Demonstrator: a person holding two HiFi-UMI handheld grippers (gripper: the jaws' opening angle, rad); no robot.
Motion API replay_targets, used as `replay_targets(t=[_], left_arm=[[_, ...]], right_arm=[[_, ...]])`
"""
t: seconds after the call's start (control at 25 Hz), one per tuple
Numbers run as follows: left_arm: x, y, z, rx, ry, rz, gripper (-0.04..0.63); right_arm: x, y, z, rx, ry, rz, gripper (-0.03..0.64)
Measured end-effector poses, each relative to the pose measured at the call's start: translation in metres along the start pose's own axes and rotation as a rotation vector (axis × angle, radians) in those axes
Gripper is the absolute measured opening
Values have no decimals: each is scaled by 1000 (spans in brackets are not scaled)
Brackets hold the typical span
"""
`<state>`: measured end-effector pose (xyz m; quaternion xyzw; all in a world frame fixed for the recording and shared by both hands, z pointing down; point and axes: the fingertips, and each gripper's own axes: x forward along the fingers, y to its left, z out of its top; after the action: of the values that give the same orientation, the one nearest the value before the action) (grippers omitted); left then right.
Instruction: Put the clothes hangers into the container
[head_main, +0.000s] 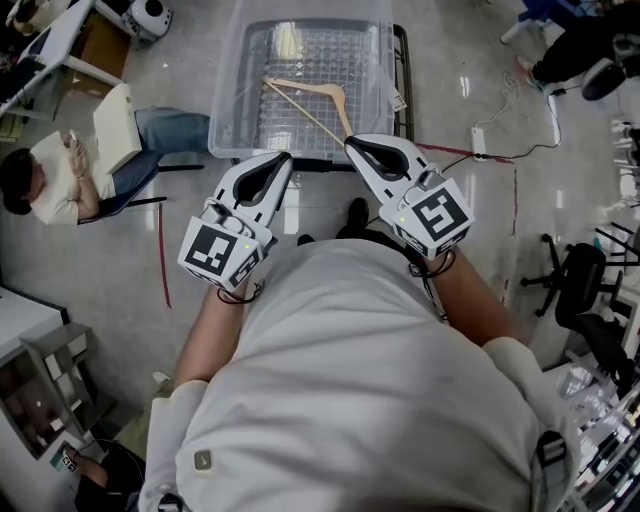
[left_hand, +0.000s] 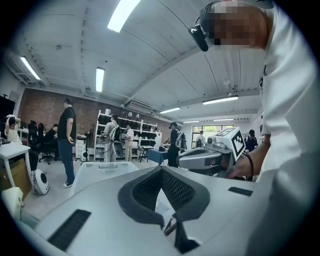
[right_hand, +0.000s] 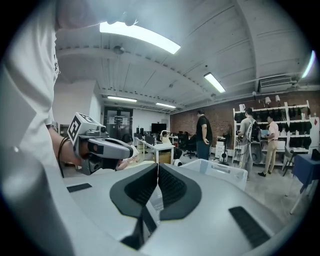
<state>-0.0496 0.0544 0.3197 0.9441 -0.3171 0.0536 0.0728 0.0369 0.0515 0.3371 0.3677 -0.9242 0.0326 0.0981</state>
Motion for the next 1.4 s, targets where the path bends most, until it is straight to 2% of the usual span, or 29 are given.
replay_targets(t=[0.6, 0.96, 1.4], left_arm=[[-90, -24, -3, 47, -34, -65, 17], [-109, -36, -4, 49, -63, -78, 17], [-112, -39, 1, 43, -81, -95, 17]], right_arm=[[-29, 89, 9, -39, -44, -85, 21], [-52, 112, 1, -23, -43, -128, 20], [-57, 115, 11, -43, -37, -149, 20]])
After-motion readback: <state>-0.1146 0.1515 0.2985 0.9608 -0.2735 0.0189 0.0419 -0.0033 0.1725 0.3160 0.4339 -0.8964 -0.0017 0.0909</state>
